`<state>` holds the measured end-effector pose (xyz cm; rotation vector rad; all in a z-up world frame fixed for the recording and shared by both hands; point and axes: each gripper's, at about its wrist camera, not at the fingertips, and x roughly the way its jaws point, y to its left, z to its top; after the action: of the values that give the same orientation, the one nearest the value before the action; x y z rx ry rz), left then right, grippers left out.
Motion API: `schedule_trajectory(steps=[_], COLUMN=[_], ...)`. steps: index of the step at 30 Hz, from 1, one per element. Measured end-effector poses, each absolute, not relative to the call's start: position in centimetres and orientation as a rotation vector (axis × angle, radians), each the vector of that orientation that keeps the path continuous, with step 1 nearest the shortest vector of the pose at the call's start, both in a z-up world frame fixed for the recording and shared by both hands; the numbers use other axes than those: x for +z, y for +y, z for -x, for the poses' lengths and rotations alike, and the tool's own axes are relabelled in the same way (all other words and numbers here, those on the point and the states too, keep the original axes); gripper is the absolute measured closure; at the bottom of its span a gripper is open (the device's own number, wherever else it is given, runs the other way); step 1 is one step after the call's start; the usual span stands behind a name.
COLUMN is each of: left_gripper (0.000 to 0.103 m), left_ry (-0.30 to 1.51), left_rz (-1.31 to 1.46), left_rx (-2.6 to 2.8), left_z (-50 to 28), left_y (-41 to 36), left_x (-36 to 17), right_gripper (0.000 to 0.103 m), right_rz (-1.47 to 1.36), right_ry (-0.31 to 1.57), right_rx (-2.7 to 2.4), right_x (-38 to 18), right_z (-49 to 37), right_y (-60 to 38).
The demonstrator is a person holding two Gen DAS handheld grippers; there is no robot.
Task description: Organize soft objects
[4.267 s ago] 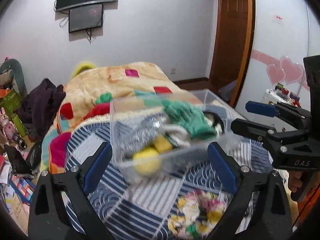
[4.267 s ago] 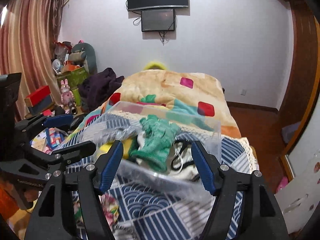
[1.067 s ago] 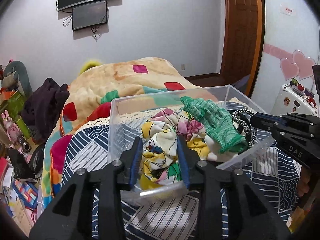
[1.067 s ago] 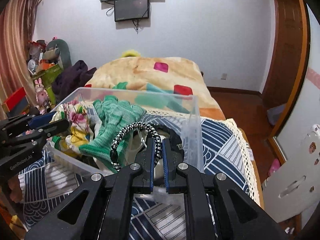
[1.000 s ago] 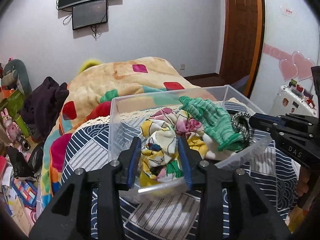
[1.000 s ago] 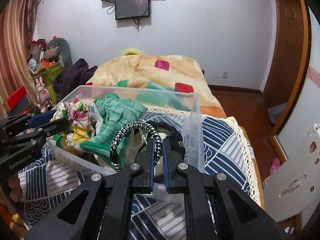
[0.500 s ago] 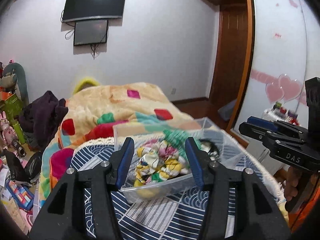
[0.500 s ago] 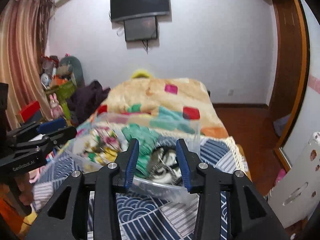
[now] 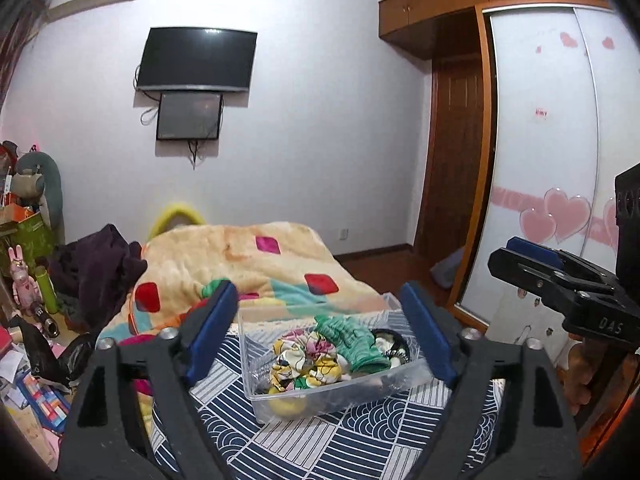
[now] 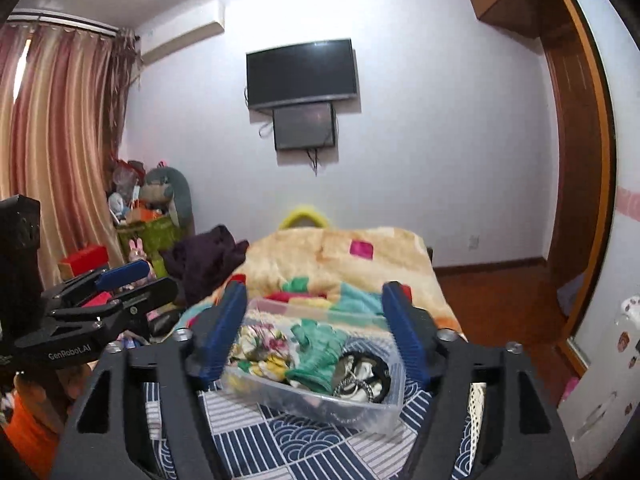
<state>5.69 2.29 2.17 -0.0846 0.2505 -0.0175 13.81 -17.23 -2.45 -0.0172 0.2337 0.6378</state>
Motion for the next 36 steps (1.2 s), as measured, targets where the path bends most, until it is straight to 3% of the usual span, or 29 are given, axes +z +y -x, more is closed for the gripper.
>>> schedule_trajectory(steps=[6, 13, 36], left_gripper=[0.001, 0.0, 0.0], left_ry=[0.205, 0.203, 0.204], left_rz=[0.076, 0.089, 0.091], left_rx=[-0.005, -0.008, 0.006], left_z=[-4.2, -3.7, -3.7], left_y=[1.9, 1.9, 2.3], left_x=[3.1, 3.1, 2.7], right_gripper=[0.019, 0.008, 0.003], right_rz=[-0.005, -0.013, -0.024], right_ry=[0.204, 0.196, 0.181], right_rx=[0.65, 0.638, 0.636], right_x=[-2.0, -2.4, -2.4], right_z=[-13.3, -13.1, -12.4], right_y=[-17.1, -16.9, -17.6])
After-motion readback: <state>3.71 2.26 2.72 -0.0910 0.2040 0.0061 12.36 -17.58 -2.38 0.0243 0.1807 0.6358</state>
